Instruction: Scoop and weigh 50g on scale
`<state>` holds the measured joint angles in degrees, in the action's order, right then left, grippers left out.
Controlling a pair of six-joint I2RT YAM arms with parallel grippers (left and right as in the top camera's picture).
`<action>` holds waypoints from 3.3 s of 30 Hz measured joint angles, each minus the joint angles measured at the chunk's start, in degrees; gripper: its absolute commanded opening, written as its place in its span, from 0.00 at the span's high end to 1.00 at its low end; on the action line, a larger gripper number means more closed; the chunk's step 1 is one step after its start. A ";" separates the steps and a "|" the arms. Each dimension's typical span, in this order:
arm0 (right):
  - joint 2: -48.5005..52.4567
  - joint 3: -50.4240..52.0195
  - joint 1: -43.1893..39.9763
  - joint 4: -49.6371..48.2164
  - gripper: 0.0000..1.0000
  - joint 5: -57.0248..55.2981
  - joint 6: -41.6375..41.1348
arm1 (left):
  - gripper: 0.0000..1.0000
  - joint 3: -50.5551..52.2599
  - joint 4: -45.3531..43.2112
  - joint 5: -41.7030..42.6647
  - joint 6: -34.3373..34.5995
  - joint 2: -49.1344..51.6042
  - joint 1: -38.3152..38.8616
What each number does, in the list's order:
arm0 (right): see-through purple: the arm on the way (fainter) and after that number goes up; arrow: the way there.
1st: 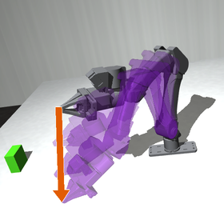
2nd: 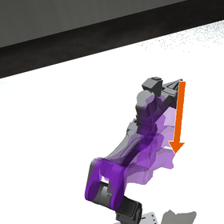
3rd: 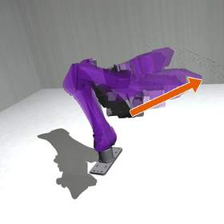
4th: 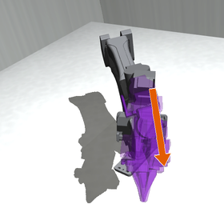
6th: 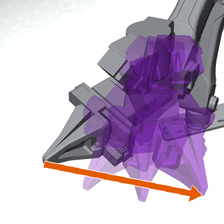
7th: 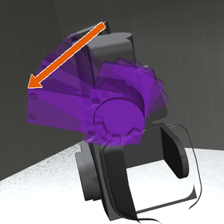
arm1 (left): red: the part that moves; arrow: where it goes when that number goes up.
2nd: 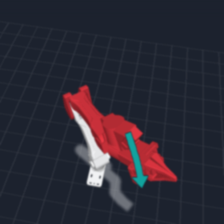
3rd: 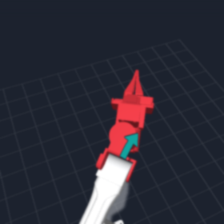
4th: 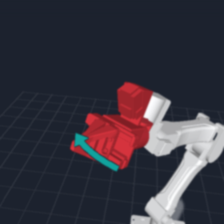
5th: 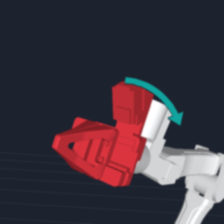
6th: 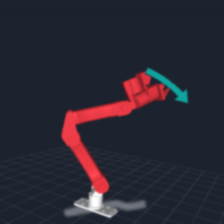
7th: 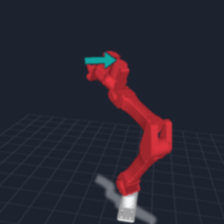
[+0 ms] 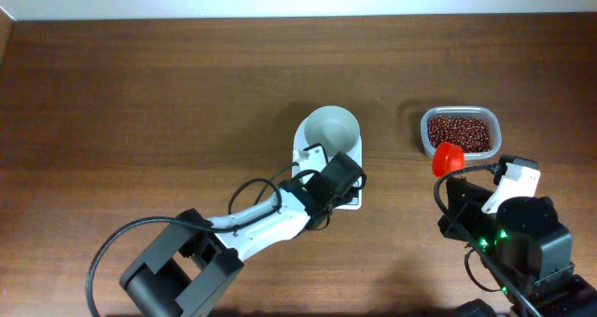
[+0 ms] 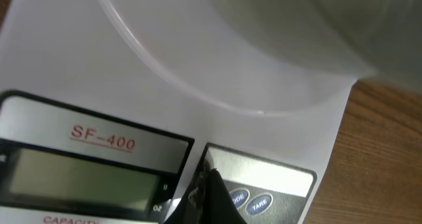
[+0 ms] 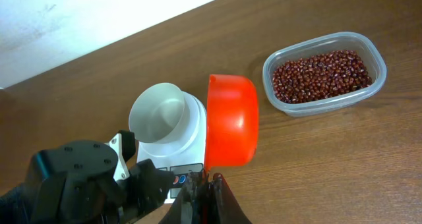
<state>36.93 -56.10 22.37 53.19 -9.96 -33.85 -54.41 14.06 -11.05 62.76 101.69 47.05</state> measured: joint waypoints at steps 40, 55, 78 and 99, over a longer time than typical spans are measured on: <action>9.60 -0.15 0.00 -16.68 0.96 -10.60 0.00 | 1.00 0.24 3.21 -3.21 -7.74 -1.33 3.04; 9.60 -0.15 0.00 -16.72 0.96 -10.60 0.00 | 1.00 0.24 -0.66 -4.70 -7.74 0.22 3.04; 9.60 -0.15 0.00 -16.72 0.96 -6.23 -0.02 | 1.00 -0.15 -2.03 -5.49 -7.30 1.16 3.08; 9.62 -0.15 0.00 -16.87 0.96 -5.57 0.02 | 0.01 -11.06 47.06 12.41 -73.20 -47.63 -21.86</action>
<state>46.54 -56.25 22.37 36.32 -15.53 -33.82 -65.47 61.12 1.37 -10.44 54.06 25.19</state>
